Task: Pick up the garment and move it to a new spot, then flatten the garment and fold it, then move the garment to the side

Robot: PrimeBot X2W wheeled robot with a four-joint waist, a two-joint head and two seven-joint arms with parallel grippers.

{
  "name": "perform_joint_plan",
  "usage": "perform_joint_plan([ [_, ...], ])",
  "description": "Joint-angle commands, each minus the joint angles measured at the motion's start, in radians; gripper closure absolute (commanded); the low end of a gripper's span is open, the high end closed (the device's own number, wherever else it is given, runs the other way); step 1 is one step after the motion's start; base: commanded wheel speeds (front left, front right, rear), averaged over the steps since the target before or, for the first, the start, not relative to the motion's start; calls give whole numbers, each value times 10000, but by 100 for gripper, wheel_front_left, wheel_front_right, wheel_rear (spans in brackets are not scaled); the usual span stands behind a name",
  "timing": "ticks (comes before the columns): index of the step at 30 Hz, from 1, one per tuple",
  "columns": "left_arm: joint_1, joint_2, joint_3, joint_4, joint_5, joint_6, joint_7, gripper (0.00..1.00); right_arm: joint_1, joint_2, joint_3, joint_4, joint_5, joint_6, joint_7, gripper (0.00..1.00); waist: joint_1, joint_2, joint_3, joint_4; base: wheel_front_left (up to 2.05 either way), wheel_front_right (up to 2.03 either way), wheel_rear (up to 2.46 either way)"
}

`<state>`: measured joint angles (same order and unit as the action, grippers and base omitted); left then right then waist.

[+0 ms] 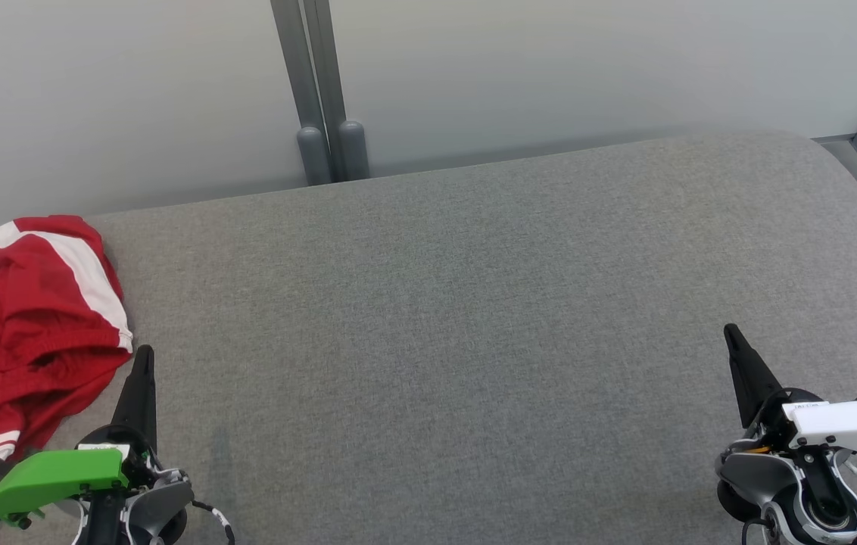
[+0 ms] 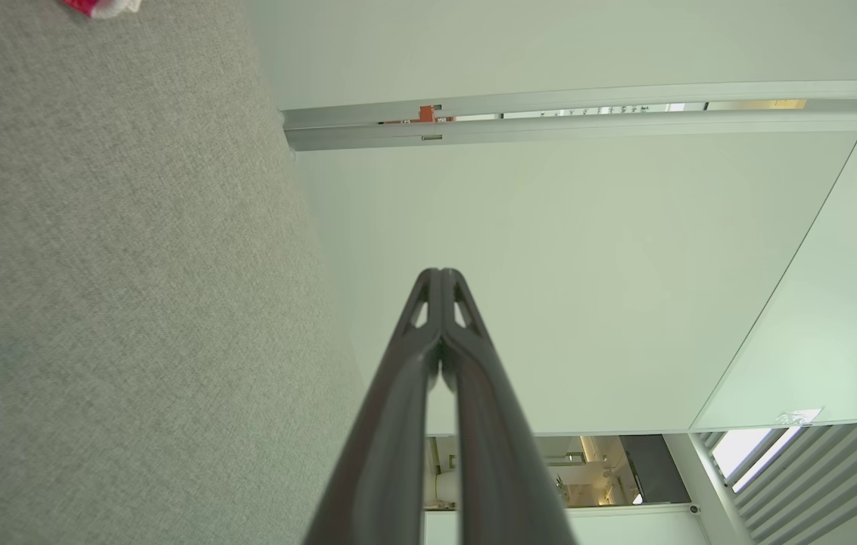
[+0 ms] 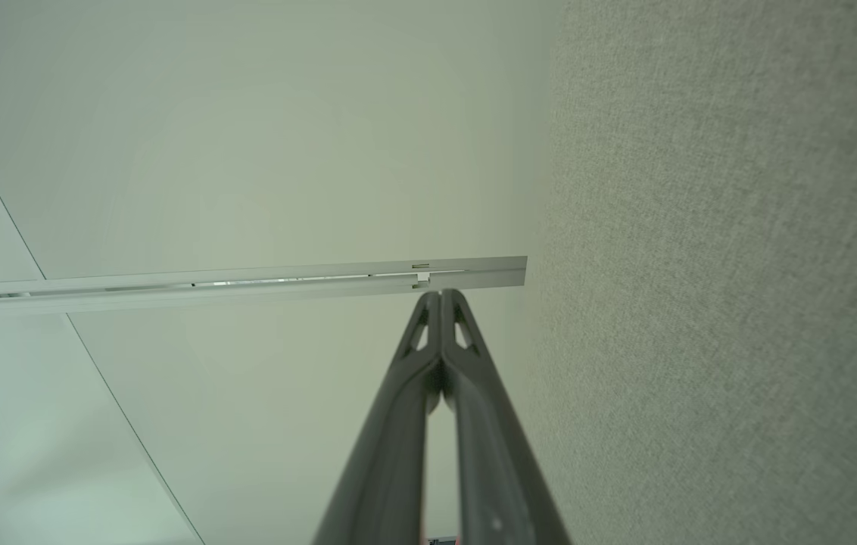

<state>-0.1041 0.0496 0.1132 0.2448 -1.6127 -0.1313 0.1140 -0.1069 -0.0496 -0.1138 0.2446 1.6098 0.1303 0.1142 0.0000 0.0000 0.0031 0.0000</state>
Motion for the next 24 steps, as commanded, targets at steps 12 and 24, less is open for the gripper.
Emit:
perform_joint_plan([
  [12, -149, 19, 15, -10, 53, -19, 5, 100, -69, -19, 6, 13, -8, 15, -3, 100, 0, 0, 0, 0, 0, 0, 0],
  [24, -149, 19, 15, -10, 53, -19, 5, 100, -69, -19, 6, 13, -8, 15, -2, 100, 0, 0, 0, 0, 0, 0, 0],
])
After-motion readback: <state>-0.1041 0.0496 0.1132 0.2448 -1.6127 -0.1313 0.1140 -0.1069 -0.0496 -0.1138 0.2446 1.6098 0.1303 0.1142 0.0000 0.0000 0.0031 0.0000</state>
